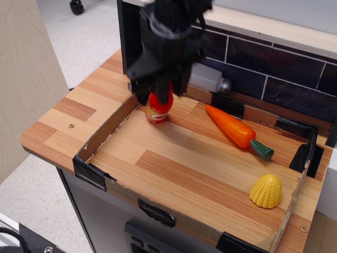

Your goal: Topple hot sauce bottle

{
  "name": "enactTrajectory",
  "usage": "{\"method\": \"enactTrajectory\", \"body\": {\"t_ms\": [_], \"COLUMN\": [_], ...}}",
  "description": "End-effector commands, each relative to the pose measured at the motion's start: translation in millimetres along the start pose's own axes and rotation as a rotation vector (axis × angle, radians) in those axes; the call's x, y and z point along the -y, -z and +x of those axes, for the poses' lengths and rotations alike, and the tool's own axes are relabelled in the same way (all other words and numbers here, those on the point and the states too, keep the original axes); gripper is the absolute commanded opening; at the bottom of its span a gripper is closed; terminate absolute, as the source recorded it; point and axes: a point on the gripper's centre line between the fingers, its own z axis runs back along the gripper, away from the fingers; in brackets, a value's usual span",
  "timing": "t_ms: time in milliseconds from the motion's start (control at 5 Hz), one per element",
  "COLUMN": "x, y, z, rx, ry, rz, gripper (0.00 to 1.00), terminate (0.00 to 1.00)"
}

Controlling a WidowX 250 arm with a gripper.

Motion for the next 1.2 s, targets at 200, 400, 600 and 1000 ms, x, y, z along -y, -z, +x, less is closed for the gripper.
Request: {"method": "enactTrajectory", "body": {"t_ms": [200,400,600,1000], "x": [-36,-44,-44,-43], "y": [34,39,38,25], "z": [-26,-31,-26,-13], "rx": [-0.151,-0.206,-0.279,-0.263], "ry": [0.015,0.022,-0.044,-0.086], "rz": [0.027,-0.026,-0.003,-0.04], "gripper": [0.0,0.0,1.0,1.0], "terminate": [0.0,0.0,0.0,0.0]}}
